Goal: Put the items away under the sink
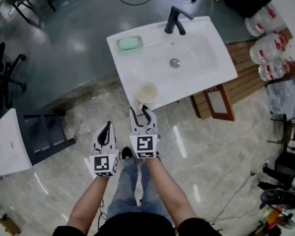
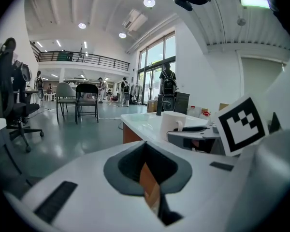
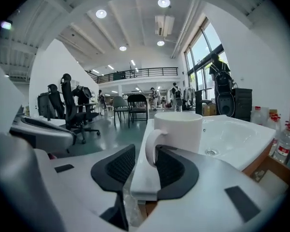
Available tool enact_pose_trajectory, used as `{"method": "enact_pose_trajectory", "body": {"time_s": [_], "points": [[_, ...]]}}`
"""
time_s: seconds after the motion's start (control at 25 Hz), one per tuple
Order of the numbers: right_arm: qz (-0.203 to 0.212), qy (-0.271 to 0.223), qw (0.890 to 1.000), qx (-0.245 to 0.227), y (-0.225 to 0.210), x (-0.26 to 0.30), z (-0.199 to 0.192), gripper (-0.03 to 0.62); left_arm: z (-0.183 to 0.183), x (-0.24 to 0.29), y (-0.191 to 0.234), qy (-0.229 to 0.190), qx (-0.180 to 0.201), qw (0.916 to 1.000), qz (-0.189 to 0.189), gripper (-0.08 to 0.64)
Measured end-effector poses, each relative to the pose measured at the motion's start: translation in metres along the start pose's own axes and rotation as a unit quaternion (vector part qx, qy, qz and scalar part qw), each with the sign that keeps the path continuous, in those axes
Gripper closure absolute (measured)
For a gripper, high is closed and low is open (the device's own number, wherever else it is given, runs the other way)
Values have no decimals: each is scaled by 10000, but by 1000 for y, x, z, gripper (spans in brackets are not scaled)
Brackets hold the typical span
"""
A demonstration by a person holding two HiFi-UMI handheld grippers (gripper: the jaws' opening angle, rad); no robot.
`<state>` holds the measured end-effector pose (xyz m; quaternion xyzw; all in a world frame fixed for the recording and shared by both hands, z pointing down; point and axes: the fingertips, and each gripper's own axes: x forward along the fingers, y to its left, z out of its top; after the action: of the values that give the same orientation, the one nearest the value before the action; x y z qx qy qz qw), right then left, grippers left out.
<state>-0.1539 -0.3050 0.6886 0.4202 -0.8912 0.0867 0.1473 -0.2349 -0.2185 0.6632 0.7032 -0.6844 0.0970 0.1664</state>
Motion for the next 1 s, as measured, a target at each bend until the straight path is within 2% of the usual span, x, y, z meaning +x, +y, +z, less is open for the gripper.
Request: {"method": "enact_pose_trajectory", "body": {"time_s": [0.16,0.28,0.36,0.64,0.88,1.0], "points": [[-17,-40,9997,-236,-2,12,9,543,-1,-4,4,60,30,10000,10,555],[245,-189,9964,-789,7,11,15,557,3,-10,3,69,72,10000,-8,555],[455,-281,9936,-991,14,8,16,560,8,-15,1,49,81,10000,-29,555],[690,-440,9905,-1102,30,-27,38,566,22,-33,-5,59,200,9997,-111,555],[558,-617,9908,-1071,37,-88,85,566,60,-63,-17,-40,261,9992,-291,555],[424,-716,9911,-1041,36,-126,105,566,76,-77,-31,-86,394,9979,-514,555]]}}
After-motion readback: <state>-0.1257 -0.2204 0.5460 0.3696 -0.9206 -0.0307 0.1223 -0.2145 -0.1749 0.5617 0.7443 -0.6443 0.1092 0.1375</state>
